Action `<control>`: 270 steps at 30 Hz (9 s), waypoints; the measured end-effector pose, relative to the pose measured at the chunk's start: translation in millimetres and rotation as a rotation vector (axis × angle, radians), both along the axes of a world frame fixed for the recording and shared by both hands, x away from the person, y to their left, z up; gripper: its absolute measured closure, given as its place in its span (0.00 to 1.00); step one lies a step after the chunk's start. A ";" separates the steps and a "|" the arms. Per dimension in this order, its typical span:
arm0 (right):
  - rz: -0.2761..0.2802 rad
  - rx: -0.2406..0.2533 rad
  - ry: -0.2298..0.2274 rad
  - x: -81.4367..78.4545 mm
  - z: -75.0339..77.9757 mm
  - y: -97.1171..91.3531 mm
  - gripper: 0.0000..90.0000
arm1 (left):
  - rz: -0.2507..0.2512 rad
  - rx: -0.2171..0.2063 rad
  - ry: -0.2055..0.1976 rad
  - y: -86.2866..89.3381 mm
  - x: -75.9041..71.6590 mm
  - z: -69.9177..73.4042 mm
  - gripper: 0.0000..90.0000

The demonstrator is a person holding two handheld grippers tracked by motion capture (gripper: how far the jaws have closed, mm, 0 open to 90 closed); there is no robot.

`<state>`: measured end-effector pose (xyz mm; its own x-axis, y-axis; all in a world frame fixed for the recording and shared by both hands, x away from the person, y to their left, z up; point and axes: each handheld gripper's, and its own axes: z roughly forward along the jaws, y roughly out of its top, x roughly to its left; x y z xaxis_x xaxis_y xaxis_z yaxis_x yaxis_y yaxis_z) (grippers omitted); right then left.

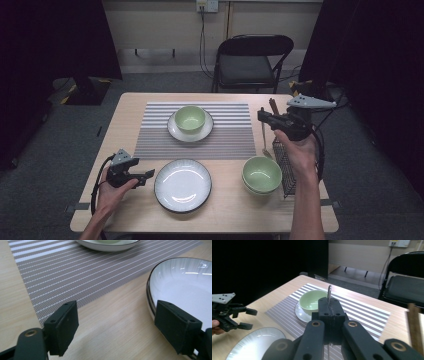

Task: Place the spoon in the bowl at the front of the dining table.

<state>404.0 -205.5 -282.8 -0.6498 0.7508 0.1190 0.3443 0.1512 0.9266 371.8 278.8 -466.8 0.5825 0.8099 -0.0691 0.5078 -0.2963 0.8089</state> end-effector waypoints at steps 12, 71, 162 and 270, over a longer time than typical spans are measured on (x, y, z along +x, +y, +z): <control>0.074 0.031 0.023 8.5 -6.4 36.2 1.00 | -0.083 -0.087 -0.008 -20.1 5.7 20.3 0.25; 0.296 0.106 0.023 11.3 -4.7 150.7 1.00 | -0.371 -0.261 -0.185 -119.0 18.7 105.8 0.56; 0.172 0.014 0.043 0.0 -35.8 84.8 0.52 | -0.294 -0.313 -0.180 -69.0 57.6 114.2 0.99; 0.056 -0.024 0.079 -15.3 -59.8 29.0 0.45 | -0.171 -0.233 -0.141 -53.3 137.3 90.3 0.99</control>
